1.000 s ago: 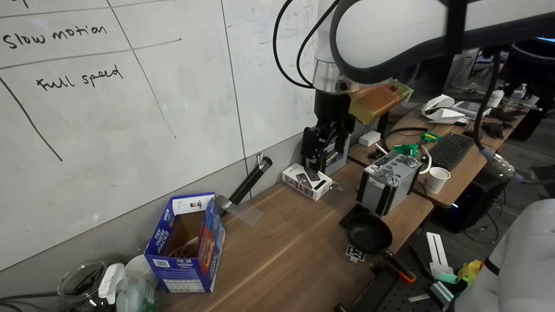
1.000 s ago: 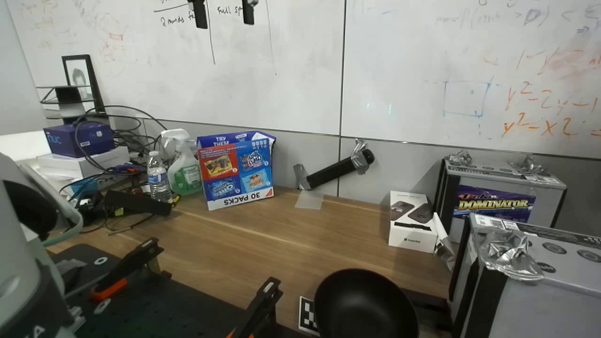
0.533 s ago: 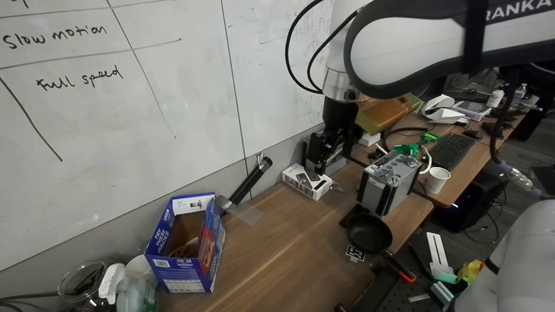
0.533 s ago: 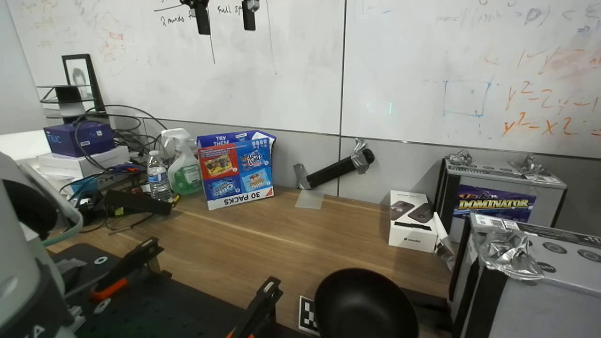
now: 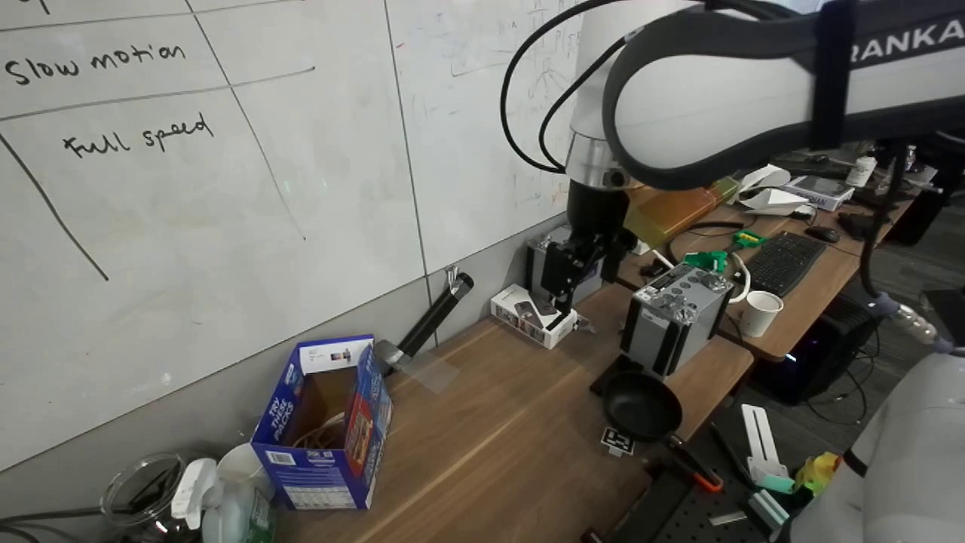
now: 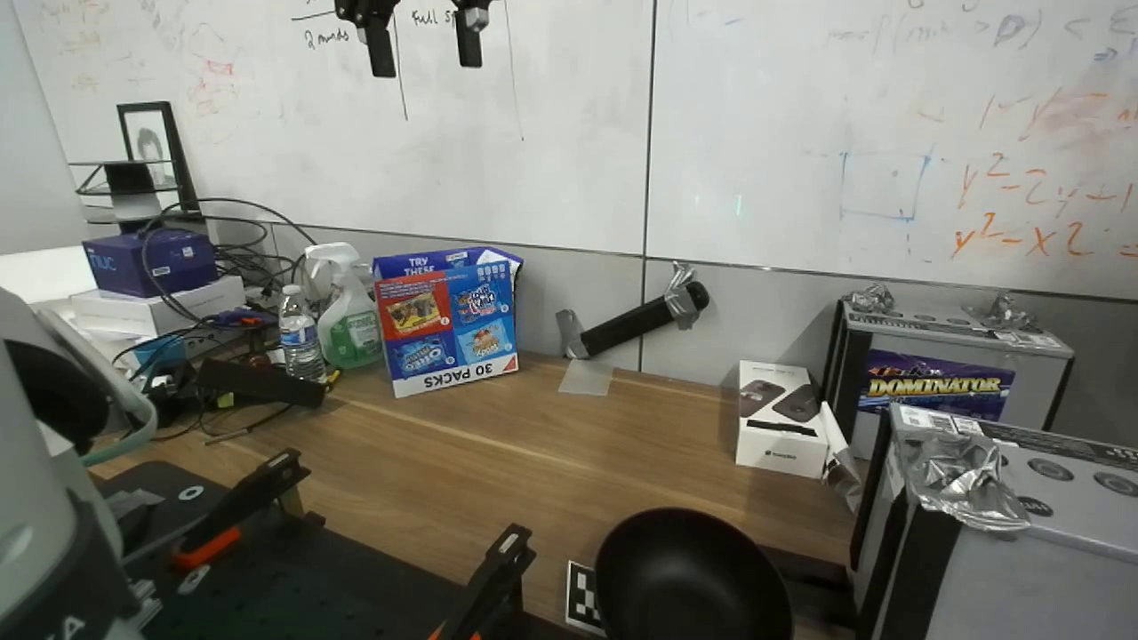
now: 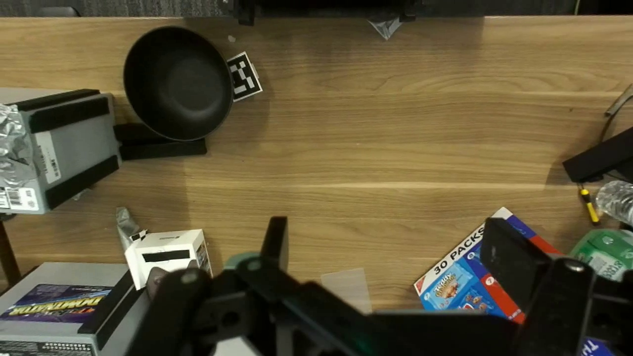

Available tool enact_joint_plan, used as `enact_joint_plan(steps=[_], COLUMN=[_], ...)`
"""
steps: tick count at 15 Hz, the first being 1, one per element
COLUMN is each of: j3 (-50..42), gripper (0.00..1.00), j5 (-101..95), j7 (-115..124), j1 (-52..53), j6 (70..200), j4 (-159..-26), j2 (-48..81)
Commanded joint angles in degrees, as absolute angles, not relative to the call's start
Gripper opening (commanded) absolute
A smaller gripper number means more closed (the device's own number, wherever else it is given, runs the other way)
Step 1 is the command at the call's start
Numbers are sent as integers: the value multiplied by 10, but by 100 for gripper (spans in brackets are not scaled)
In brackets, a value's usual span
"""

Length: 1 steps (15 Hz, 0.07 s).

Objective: Pick up the white ropes from the counter and put them in the box

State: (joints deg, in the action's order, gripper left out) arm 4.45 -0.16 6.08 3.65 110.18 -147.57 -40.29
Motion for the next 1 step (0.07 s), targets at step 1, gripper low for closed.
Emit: enact_joint_plan(steps=[1], j3=[48], gripper=[100], j5=[-1], j7=[60], j1=[34], j6=[1100], j4=[-1475], j2=[-403])
